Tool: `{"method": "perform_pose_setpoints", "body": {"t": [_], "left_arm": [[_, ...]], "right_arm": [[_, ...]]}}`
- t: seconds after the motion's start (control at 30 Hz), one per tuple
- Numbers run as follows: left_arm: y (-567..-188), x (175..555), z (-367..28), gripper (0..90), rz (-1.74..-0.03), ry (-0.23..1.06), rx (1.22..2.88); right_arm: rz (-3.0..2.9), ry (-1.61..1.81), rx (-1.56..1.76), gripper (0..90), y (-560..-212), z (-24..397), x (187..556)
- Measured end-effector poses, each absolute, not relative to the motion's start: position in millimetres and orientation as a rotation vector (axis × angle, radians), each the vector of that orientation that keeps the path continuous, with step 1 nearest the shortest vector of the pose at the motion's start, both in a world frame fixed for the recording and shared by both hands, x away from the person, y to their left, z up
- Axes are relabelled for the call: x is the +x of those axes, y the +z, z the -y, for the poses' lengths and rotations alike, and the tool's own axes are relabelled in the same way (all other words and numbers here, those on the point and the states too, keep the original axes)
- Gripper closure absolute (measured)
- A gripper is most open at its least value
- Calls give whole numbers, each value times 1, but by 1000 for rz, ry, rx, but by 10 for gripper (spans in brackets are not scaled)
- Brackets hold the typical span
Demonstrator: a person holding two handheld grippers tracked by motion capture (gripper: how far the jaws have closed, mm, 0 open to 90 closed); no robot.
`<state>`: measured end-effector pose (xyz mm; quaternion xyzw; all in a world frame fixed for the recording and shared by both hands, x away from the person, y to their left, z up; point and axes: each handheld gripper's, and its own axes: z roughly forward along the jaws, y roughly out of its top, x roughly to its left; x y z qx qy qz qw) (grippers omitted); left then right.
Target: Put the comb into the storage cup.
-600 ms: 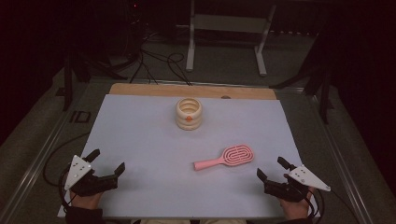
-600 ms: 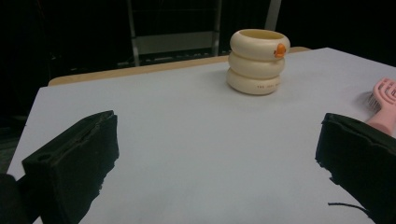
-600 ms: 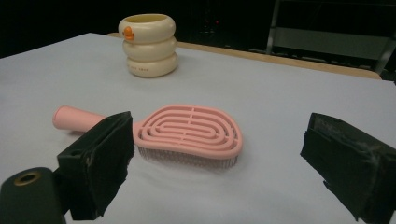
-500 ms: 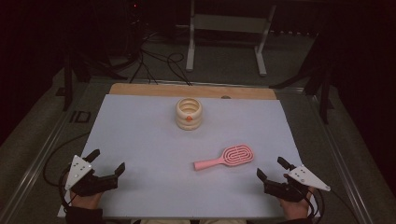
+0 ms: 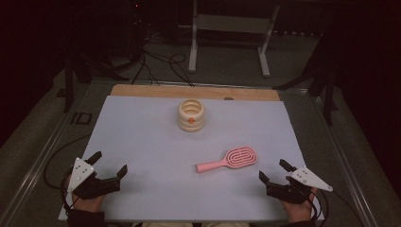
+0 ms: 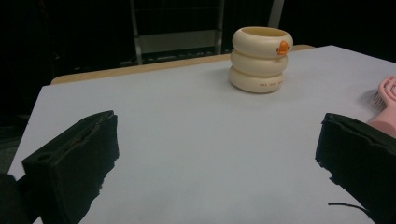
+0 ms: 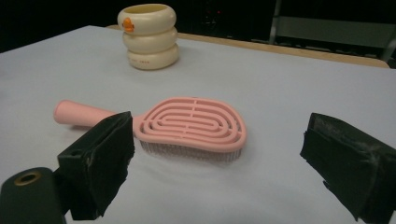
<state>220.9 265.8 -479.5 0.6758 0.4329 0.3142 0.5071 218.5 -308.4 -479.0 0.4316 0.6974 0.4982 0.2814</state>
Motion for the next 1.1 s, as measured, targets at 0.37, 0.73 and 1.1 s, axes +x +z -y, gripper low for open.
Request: {"method": "perform_pose_setpoints", "body": {"t": [0.37,0.73,1.1], "left_arm": [[-481,222,-265,2,-1043,752,1634],[-482,222,-262,2,-1041,758,1646],[-482,221,-263,2,-1049,754,1627]], "right_arm": [[-1892,1320,1167,112,-476,301,219],[-1922,1284,1207,138,-474,292,221],[-1944,1293,1195,156,-469,280,225]]}}
